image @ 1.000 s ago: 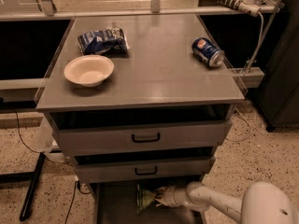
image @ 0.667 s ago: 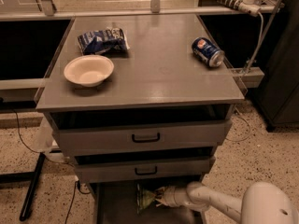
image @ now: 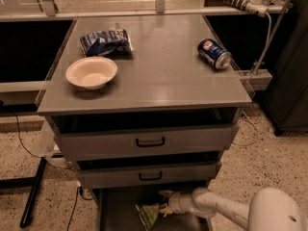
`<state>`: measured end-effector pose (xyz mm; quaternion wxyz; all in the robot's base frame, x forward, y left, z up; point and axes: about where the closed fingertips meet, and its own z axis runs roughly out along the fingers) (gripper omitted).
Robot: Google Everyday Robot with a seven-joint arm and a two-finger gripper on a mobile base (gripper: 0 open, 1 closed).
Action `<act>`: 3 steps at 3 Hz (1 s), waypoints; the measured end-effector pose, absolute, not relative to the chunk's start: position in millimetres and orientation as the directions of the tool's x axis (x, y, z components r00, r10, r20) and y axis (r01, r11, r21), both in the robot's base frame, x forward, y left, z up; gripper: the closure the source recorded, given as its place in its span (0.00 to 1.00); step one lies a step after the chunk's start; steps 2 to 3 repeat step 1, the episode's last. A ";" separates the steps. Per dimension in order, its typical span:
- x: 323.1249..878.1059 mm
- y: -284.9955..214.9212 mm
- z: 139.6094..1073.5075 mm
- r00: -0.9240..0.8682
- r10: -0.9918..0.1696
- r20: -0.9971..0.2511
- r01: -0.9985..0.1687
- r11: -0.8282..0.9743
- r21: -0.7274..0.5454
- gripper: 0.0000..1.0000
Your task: Place green jalapeno chip bag into bottom drawer
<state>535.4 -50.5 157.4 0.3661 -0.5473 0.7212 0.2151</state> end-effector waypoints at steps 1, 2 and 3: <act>535.4 -50.4 157.3 -0.133 -0.632 -0.764 -0.947 0.308 -0.091 0.00; 535.4 -50.4 157.3 -0.133 -0.632 -0.764 -0.947 0.308 -0.091 0.00; 535.4 -50.4 157.3 -0.133 -0.632 -0.764 -0.947 0.308 -0.091 0.00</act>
Offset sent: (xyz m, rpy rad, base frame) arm 0.0000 0.0000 0.0000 0.0000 0.0000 0.0000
